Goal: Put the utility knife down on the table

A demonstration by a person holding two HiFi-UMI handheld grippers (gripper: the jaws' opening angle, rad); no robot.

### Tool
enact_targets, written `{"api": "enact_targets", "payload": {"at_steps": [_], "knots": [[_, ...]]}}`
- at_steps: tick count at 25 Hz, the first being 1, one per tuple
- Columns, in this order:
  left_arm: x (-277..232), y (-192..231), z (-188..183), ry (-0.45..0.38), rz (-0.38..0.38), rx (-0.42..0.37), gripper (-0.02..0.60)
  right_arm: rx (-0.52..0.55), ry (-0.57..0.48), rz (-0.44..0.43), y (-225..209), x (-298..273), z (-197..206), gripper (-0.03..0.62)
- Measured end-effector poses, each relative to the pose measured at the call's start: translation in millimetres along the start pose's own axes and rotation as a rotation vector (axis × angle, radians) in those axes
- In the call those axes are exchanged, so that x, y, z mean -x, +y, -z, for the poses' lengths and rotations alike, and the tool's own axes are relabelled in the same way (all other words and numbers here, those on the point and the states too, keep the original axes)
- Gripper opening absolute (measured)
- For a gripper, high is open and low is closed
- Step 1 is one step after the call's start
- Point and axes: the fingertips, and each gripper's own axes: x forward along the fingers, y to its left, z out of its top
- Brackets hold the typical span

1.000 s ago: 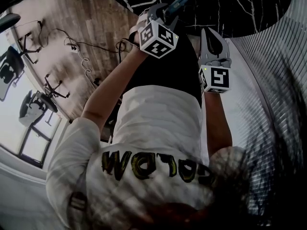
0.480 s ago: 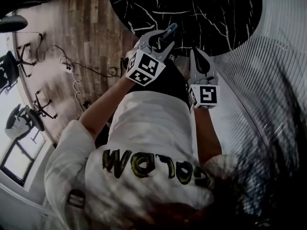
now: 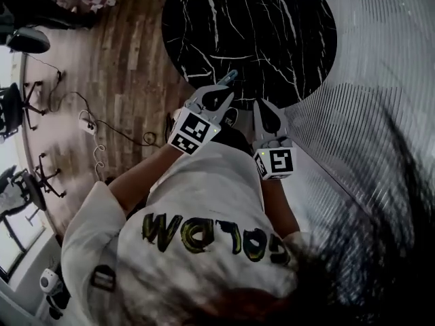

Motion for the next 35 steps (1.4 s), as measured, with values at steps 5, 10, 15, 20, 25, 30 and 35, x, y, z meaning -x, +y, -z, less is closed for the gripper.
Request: {"api": "enact_targets", "payload": {"at_steps": [5, 10, 15, 20, 25, 30, 35], "knots": [[11, -9, -32, -0.082, 0.008, 0.001, 0.003, 0.050, -0.060, -0.005, 3, 11, -31, 0.002], [30, -22, -66, -0.211, 0.061, 0.027, 0.002, 0.048, -0.098, -0.010, 15, 24, -56, 0.002], [54, -31, -99, -0.356, 0.101, 0.057, 0.000, 0.083, -0.139, -0.042, 27, 32, -77, 0.002], [63, -45, -106, -0.396, 0.145, 0.028, 0.000, 0.100, -0.163, -0.053, 30, 36, -88, 0.002], [58, -48, -109, -0.401, 0.135, 0.001, 0.000, 0.134, -0.180, -0.040, 22, 36, -94, 0.002], [52, -43, -106, -0.385, 0.131, 0.005, 0.000, 0.137, -0.181, -0.028, 15, 34, -94, 0.002], [49, -37, -107, -0.384, 0.120, 0.011, 0.000, 0.136, -0.173, -0.013, 6, 35, -92, 0.002]]}}
